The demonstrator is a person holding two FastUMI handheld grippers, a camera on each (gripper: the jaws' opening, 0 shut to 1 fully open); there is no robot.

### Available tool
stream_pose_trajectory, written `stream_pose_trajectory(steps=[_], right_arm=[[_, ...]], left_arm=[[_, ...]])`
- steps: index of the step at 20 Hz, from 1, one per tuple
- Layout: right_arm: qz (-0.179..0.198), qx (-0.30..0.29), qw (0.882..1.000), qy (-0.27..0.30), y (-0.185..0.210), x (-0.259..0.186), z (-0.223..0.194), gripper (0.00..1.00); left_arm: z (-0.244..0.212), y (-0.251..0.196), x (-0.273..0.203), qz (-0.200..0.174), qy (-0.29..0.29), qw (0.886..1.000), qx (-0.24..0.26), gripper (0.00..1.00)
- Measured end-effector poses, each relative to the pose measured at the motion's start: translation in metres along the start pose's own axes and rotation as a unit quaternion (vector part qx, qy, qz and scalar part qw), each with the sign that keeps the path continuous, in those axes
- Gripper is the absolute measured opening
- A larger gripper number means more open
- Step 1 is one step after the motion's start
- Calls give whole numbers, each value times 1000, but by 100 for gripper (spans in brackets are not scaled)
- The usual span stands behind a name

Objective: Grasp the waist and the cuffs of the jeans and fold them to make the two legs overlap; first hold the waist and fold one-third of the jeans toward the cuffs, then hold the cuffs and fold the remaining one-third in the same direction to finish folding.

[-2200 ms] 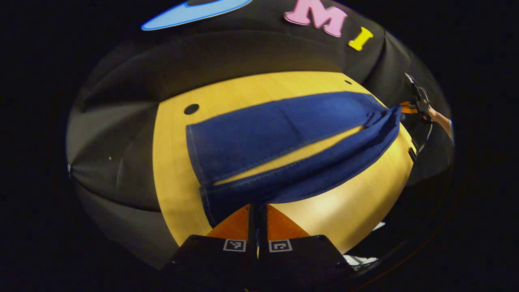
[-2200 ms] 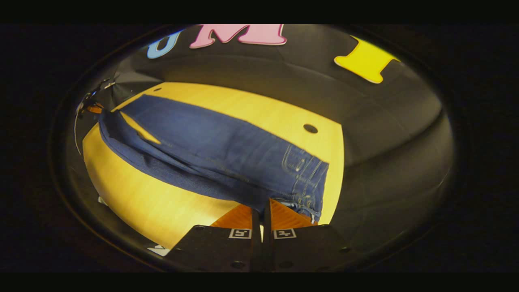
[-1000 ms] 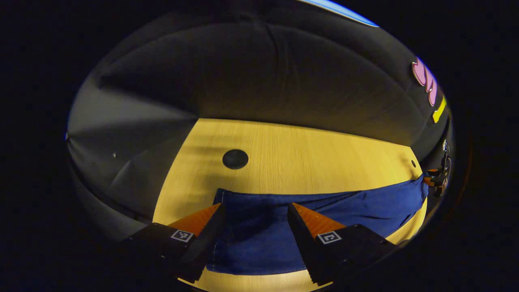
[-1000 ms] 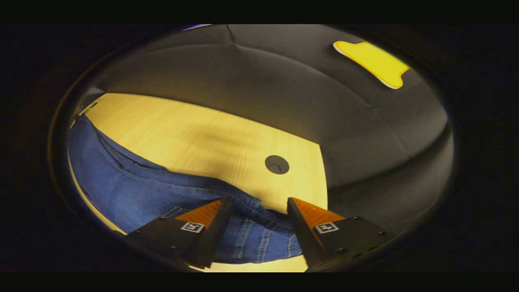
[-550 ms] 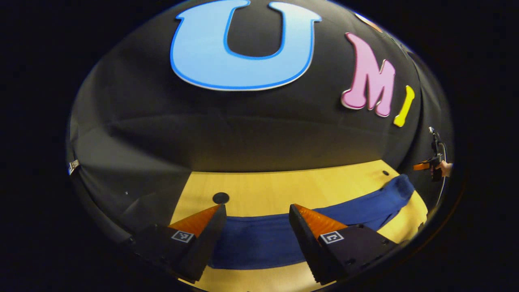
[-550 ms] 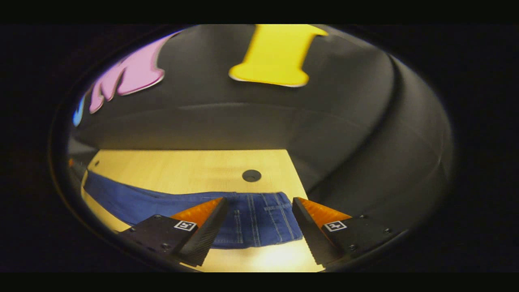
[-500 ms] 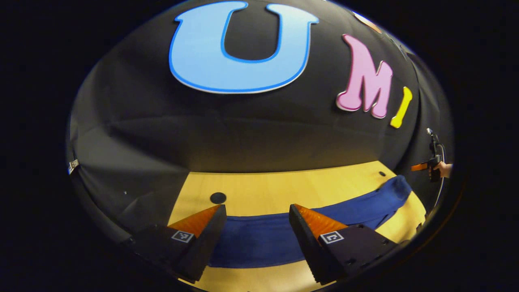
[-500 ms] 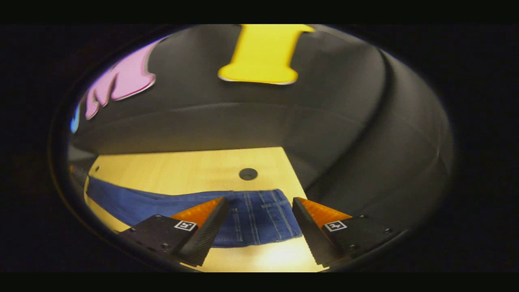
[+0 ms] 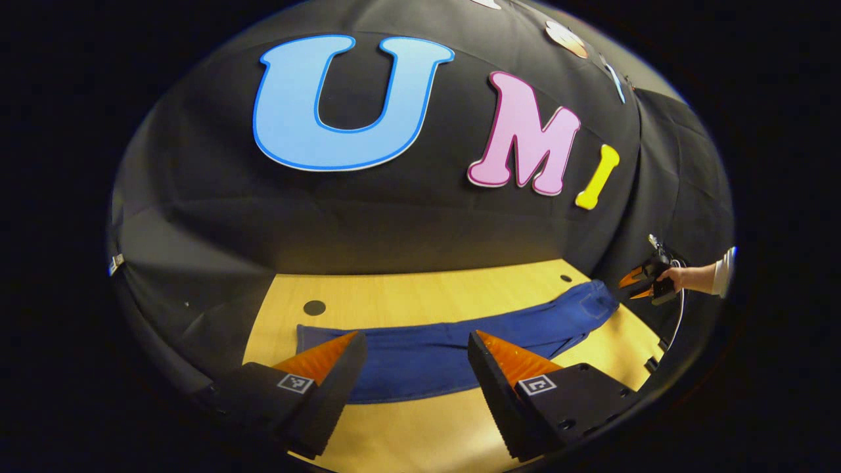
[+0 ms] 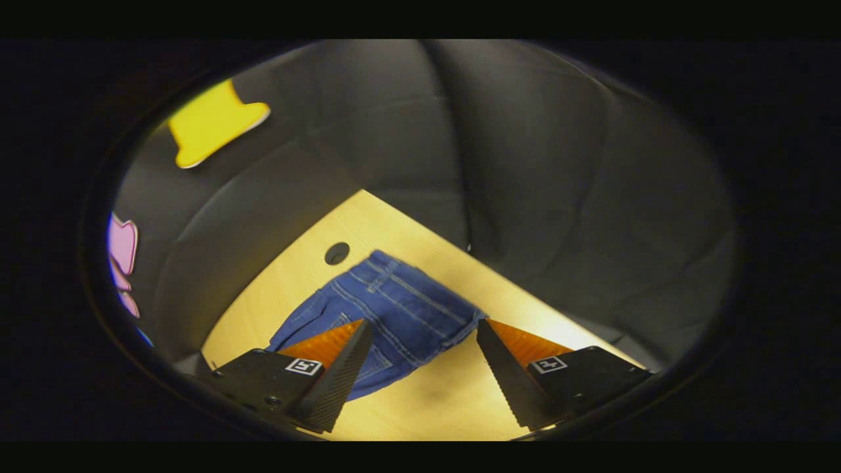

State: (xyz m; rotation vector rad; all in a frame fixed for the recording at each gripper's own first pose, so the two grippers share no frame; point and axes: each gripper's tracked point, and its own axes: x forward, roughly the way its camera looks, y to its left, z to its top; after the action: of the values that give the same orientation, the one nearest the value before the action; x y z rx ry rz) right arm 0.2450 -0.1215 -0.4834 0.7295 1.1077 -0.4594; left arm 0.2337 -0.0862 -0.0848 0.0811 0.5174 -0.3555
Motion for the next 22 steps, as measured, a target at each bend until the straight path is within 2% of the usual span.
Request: stream_pose_trajectory(steps=[5, 6, 7, 8, 9, 10, 12, 13, 14, 16, 17, 19, 20, 21, 22], right_arm=[[-20, 98, 994, 37, -18, 29, -35, 98], [-15, 123, 992, 10, -18, 34, -20, 98], [-10, 143, 990, 12, -17, 34, -14, 93], [-6, 161, 987, 5, -14, 39, -13, 99], [-22, 168, 985, 10, -19, 41, -13, 93], [-37, 173, 984, 2, -23, 45, -12, 82], [-37, 170, 985, -17, -25, 42, -9, 45], [-29, 162, 986, -17, -23, 42, -10, 47], [-32, 164, 986, -25, -22, 45, -8, 30], [-29, 163, 986, -28, -13, 47, -6, 6], [-21, 155, 987, -30, -13, 48, -8, 0], [-7, 140, 989, -36, -15, 48, -9, 0], [-3, 131, 991, -40, -14, 47, -9, 5], [3, 118, 992, -44, -12, 46, -8, 0], [7, 103, 993, -56, -11, 43, -6, 0]], left_arm=[[-6, 0, -5, 11, 14, 1000, -2, 97], [-9, 1, -5, 13, 19, 1000, -2, 92], [-11, 1, -4, 15, 24, 1000, -1, 97], [-13, 1, -4, 16, 26, 1000, 0, 97], [-14, 0, -3, 17, 28, 999, 1, 97], [-16, 2, -3, 18, 30, 999, 2, 97], [-20, -1, 0, 18, 36, 999, 0, 97], [-21, -4, 1, 15, 39, 999, -3, 97], [-25, -5, 4, 16, 45, 999, -3, 97], [-30, -7, 5, 19, 51, 999, 4, 97], [-30, -8, 6, 21, 52, 998, 5, 97], [-31, -11, 3, 26, 48, 998, -6, 97], [-32, -13, 2, 27, 44, 999, -15, 97], [-32, -15, 0, 29, 41, 998, -22, 97], [-35, -14, -2, 31, 38, 998, -27, 97]])
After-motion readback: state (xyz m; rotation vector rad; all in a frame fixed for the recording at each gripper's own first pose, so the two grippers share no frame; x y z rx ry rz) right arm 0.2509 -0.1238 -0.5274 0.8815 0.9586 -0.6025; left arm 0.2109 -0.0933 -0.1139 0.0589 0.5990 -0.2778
